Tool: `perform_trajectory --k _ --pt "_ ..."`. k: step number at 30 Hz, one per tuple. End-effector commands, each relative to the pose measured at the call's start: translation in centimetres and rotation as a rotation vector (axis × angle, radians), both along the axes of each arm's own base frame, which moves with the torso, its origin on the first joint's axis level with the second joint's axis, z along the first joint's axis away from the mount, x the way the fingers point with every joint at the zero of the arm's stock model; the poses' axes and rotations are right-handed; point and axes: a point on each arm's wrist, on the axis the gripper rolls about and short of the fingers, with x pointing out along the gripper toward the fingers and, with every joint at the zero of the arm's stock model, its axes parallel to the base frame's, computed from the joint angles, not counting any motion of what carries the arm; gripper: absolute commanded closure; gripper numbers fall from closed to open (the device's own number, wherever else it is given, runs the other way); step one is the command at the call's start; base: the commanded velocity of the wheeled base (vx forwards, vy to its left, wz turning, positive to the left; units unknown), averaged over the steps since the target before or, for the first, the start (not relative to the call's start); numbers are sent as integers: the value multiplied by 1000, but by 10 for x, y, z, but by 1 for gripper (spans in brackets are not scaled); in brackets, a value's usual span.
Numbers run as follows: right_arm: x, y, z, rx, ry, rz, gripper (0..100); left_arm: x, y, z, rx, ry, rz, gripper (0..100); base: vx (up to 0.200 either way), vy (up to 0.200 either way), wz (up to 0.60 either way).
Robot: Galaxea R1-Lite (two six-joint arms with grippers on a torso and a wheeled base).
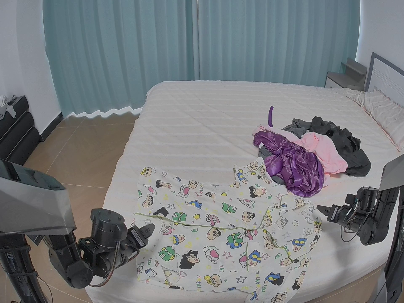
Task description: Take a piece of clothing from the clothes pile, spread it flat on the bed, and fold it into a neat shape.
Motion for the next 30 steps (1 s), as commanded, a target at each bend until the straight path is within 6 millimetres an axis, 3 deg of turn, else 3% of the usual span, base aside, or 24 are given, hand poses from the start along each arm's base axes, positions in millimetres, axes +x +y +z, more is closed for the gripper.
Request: perform_trajectory --k 1,3,13,30 --pt "-1 1 12 -4 -35 3 0 -13 -5 -12 34 62 -44 0 0 0 0" --pt "-3 2 15 -4 -36 7 0 -23 -8 -15 57 85 -77 0 0 0 0" --pt "-13 18 19 -6 -55 56 0 -28 -11 -34 206 135 -172 0 0 0 0" --pt "-15 23 20 -6 -53 70 0 -24 -27 -49 347 121 -273 0 0 0 0"
